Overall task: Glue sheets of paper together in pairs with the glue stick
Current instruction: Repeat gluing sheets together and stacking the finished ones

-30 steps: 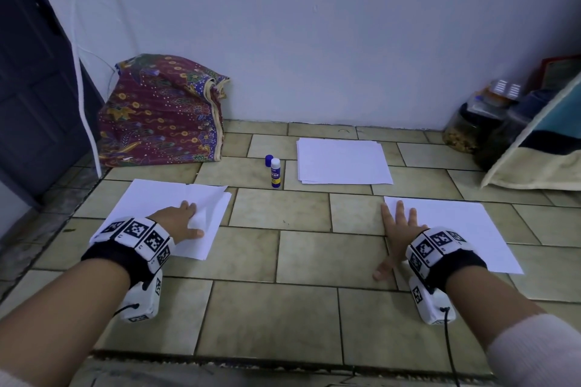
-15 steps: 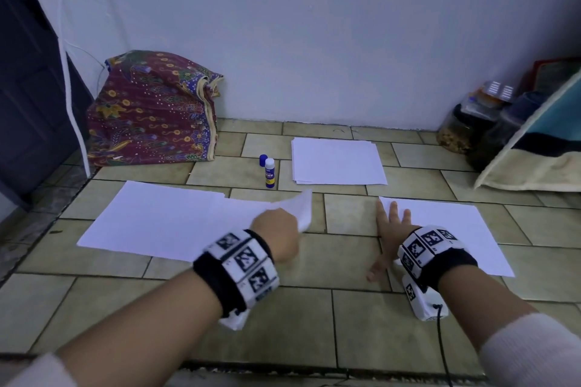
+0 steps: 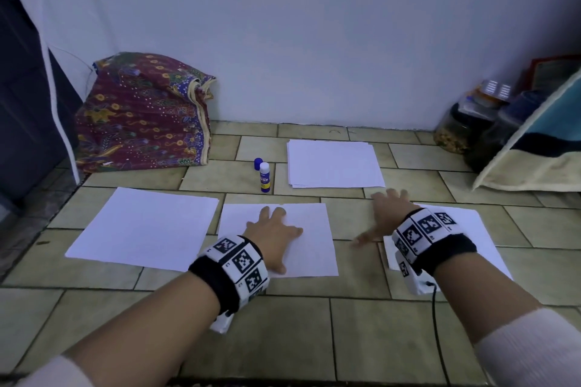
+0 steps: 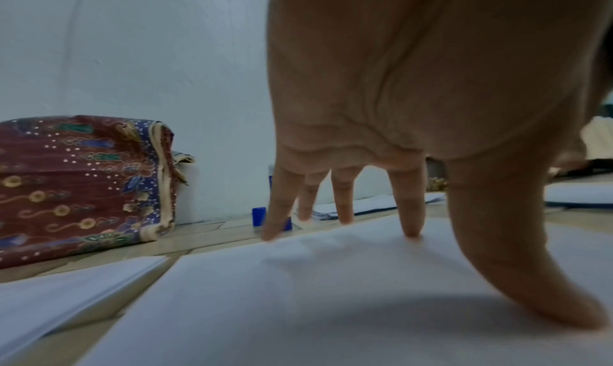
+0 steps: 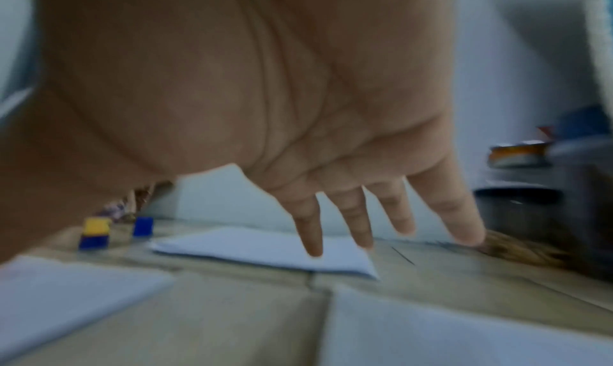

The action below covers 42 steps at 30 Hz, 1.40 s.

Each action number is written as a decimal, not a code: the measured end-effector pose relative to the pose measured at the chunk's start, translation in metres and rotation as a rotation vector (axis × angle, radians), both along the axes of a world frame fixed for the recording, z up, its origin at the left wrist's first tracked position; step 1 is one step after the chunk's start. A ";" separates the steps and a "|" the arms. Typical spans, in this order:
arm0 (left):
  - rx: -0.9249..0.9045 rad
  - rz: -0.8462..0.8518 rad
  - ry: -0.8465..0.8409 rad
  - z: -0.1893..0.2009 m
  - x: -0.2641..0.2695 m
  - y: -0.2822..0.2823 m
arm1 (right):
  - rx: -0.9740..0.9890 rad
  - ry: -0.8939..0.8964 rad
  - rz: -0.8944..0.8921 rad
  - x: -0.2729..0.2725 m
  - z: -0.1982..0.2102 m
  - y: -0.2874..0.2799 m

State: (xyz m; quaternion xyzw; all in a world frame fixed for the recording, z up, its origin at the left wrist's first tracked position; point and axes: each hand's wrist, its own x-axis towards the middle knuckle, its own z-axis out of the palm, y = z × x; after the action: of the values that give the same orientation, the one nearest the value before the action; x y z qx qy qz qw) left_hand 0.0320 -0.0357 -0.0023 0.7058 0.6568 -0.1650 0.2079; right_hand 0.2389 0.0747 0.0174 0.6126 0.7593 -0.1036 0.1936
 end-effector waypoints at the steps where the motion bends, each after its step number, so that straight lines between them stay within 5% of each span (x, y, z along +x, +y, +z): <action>1: -0.022 0.044 -0.023 -0.001 -0.002 0.000 | 0.026 0.032 0.014 -0.010 0.005 0.002; 8: -0.176 0.121 -0.043 -0.009 -0.014 0.007 | -0.046 0.572 0.154 -0.109 0.013 0.021; 13: -0.190 0.152 -0.087 -0.015 -0.016 0.007 | -0.088 0.694 0.178 -0.156 0.002 0.036; 18: -0.174 0.165 -0.136 -0.019 -0.019 0.006 | -0.077 0.590 0.191 -0.177 -0.005 0.041; 26: -0.125 0.150 -0.069 -0.016 -0.019 0.003 | -0.283 0.960 -0.023 -0.128 0.014 0.037; 32: 0.002 -0.006 0.139 -0.012 -0.018 0.009 | -0.134 0.761 0.023 -0.075 0.013 0.038; 35: 0.022 -0.048 0.174 -0.008 -0.017 0.013 | -0.072 0.808 -0.089 -0.062 0.007 0.040; 42: 0.178 -0.059 0.038 -0.001 -0.010 0.022 | -0.068 0.881 -0.089 -0.059 -0.002 0.028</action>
State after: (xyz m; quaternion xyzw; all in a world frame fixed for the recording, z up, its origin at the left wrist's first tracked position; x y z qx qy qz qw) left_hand 0.0218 -0.0140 -0.0030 0.7374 0.6516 -0.1250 0.1269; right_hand 0.1799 0.1031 0.0149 0.5355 0.7383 -0.3879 -0.1330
